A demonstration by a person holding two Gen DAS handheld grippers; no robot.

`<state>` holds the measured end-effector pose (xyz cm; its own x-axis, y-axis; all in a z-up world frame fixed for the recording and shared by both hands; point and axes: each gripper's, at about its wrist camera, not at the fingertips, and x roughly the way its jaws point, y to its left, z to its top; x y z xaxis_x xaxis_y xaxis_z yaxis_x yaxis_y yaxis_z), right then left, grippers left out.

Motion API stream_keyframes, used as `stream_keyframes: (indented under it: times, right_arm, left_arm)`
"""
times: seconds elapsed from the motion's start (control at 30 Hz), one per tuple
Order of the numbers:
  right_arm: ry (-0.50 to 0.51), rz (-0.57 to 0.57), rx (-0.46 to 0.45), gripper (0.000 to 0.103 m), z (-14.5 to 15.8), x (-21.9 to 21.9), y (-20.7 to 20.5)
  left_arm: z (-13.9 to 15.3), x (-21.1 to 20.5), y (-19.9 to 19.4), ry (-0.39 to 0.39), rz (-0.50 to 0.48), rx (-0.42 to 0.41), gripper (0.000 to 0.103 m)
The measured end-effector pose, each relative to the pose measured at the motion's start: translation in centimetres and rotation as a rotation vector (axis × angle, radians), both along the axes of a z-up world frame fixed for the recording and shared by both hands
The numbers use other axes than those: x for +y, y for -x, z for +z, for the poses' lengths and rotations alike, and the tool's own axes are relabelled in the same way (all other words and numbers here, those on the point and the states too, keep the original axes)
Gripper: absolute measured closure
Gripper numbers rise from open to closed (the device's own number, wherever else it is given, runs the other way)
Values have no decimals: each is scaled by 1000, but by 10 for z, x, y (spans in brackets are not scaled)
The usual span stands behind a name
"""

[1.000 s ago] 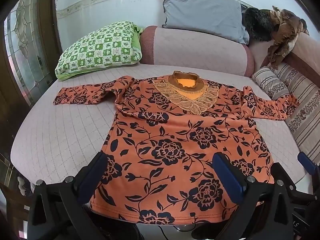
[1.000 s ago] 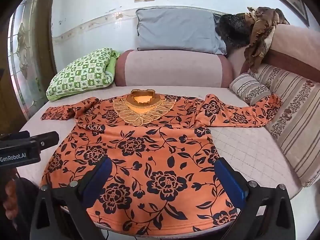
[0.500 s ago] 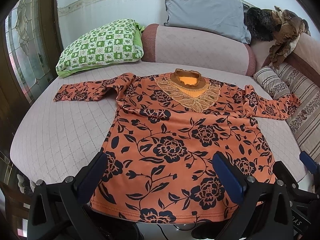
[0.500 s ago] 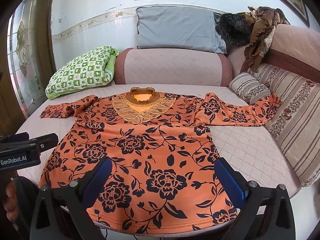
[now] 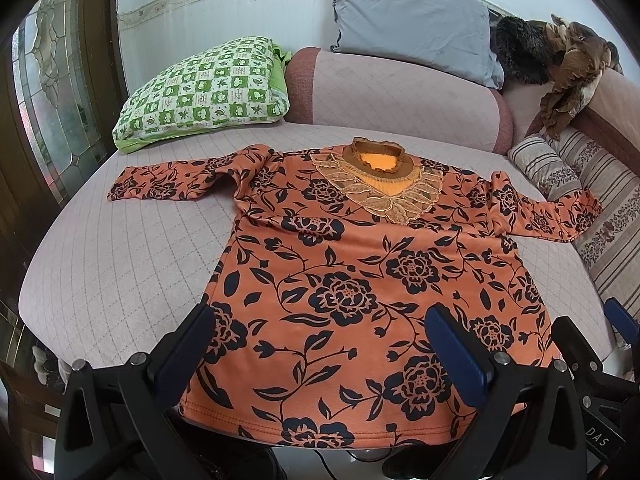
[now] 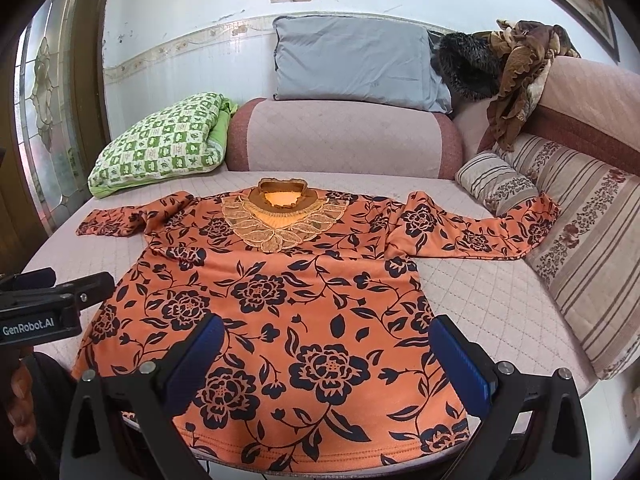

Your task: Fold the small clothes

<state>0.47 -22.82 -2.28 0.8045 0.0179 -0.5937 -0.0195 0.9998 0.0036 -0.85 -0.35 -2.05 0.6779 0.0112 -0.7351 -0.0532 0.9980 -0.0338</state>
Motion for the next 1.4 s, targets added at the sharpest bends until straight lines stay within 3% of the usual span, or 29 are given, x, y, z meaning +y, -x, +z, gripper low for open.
stream_keyframes:
  times: [1.4]
  right_arm:
    - [20, -3, -15, 0, 8, 1, -2]
  left_arm:
    - [1, 2, 3, -3, 1, -8, 0]
